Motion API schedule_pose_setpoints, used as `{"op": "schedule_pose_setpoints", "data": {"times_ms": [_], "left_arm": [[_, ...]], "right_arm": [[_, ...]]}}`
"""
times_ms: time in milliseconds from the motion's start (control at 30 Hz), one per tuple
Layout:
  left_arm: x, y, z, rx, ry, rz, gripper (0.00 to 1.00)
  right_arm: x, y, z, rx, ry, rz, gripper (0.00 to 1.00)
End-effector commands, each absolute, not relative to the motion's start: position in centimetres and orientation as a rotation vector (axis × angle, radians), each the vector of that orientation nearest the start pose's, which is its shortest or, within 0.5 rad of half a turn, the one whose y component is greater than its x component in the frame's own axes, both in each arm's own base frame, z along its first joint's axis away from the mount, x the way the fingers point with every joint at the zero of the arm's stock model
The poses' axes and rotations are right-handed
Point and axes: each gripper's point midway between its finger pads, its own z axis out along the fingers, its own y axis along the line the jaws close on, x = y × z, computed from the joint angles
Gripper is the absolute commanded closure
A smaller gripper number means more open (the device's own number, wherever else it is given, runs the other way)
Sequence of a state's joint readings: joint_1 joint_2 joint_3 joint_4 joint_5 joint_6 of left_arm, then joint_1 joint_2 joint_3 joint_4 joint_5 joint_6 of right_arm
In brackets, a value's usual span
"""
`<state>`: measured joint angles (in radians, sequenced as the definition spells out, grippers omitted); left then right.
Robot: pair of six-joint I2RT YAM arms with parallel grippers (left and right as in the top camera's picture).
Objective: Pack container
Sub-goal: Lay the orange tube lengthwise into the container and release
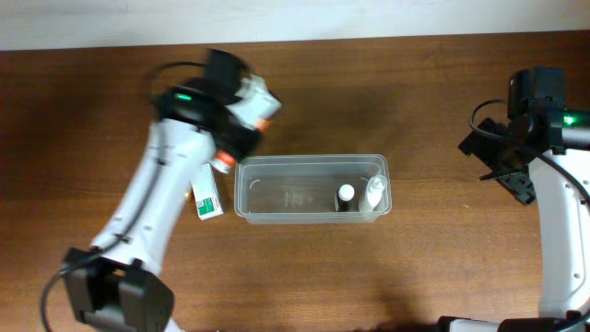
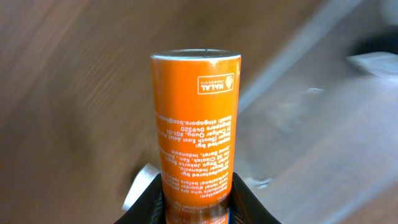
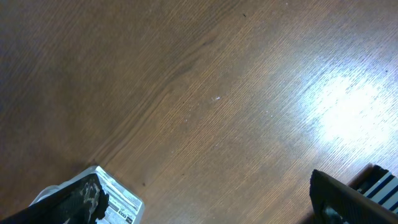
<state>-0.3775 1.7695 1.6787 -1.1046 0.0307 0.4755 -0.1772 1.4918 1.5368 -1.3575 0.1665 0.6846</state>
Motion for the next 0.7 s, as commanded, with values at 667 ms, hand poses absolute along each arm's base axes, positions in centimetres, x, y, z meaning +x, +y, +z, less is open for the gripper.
{"op": "schedule_pose_setpoints", "data": {"times_ms": [667], "left_arm": [[36.8,-33.3,11.2,1.896,1.855,-0.193,0.94]], "right_arm": [[29.3,-8.4,21.2,1.236,2.565,-0.14,0.01]]}}
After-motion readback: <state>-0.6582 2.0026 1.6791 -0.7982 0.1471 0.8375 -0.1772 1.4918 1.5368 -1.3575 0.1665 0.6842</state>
